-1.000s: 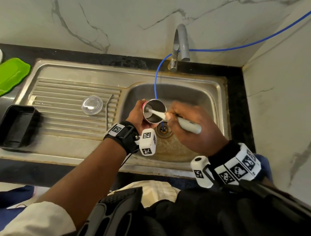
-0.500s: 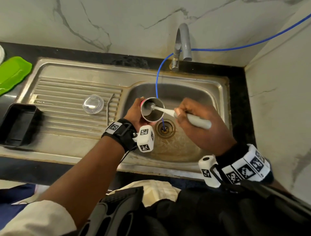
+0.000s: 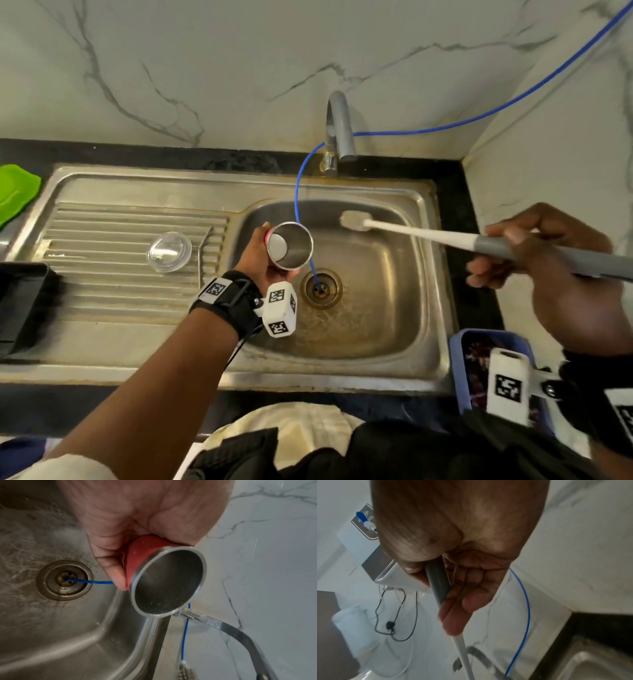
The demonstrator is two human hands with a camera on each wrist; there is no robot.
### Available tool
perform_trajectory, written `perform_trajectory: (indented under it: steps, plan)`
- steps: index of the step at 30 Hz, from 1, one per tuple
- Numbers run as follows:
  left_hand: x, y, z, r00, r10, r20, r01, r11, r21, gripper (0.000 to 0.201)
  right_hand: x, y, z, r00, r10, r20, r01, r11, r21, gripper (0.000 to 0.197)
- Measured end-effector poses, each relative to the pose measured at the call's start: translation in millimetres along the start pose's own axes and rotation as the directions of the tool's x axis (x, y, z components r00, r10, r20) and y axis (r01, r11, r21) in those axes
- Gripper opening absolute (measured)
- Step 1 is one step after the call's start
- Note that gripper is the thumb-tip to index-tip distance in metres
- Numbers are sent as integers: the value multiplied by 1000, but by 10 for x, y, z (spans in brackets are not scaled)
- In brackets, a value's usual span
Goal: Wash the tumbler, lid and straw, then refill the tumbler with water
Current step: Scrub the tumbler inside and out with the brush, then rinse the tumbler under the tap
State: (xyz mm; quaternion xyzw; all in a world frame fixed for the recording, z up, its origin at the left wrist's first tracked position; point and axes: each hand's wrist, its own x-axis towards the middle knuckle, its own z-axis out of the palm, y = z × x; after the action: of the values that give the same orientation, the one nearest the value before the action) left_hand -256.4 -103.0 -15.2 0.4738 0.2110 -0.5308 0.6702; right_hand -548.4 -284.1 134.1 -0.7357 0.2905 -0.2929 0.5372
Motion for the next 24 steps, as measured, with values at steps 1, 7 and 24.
perform_trajectory:
  steps: [1,7,24]
  plan:
    - [12,-3,34,1000,-7,18,7,1000,-8,55,23,23,-81,999,-2,-46,1,999,-39,18]
    - [57,-101,234,995,-44,87,42,999,22,52,272,593,-260,989,-148,-26,130,932,-340,12]
    - [184,-221,451,988,-57,142,42,994,103,43,801,1463,-484,836,512,200,-65,453,-889,84]
